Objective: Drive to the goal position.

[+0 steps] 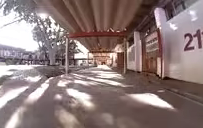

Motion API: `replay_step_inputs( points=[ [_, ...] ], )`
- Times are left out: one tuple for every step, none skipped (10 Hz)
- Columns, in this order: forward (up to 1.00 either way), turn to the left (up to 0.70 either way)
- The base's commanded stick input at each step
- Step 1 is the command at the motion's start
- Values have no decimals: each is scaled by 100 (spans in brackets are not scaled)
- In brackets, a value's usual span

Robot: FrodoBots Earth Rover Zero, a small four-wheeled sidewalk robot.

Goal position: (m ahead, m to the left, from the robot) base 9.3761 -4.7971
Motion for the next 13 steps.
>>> replay_step_inputs(
  points=[
    [50,0],
    [50,0],
    [50,0],
    [50,0],
    [50,0],
    [50,0],
    [50,0],
    [50,0],
    [50,0],
    [50,0],
    [50,0],
    [50,0],
    [50,0]
  ],
)
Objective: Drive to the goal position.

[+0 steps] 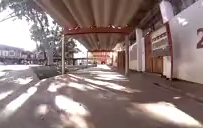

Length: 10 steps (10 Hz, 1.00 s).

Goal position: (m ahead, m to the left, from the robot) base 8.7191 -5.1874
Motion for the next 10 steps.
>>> replay_step_inputs(
  points=[
    [50,0],
    [50,0],
    [50,0],
    [50,0],
    [50,0],
    [50,0],
    [50,0],
    [50,0],
    [50,0],
    [50,0]
  ],
)
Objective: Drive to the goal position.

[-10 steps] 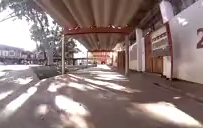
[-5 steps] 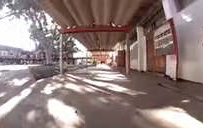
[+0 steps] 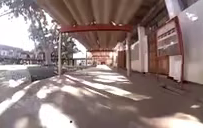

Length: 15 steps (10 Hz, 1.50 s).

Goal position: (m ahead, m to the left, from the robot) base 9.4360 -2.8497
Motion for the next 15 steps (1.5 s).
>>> replay_step_inputs(
  points=[
    [50,0],
    [50,0],
    [50,0],
    [50,0],
    [50,0],
    [50,0],
    [50,0],
    [50,0],
    [50,0],
    [50,0],
    [50,0],
    [50,0],
    [50,0],
    [50,0],
    [50,0]
  ],
)
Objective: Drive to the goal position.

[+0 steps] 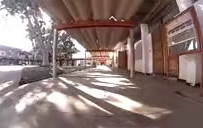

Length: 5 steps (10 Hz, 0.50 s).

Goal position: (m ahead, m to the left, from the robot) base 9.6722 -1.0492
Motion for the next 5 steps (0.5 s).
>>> replay_step_inputs(
  points=[
    [50,0],
    [50,0],
    [50,0],
    [50,0],
    [50,0]
  ],
)
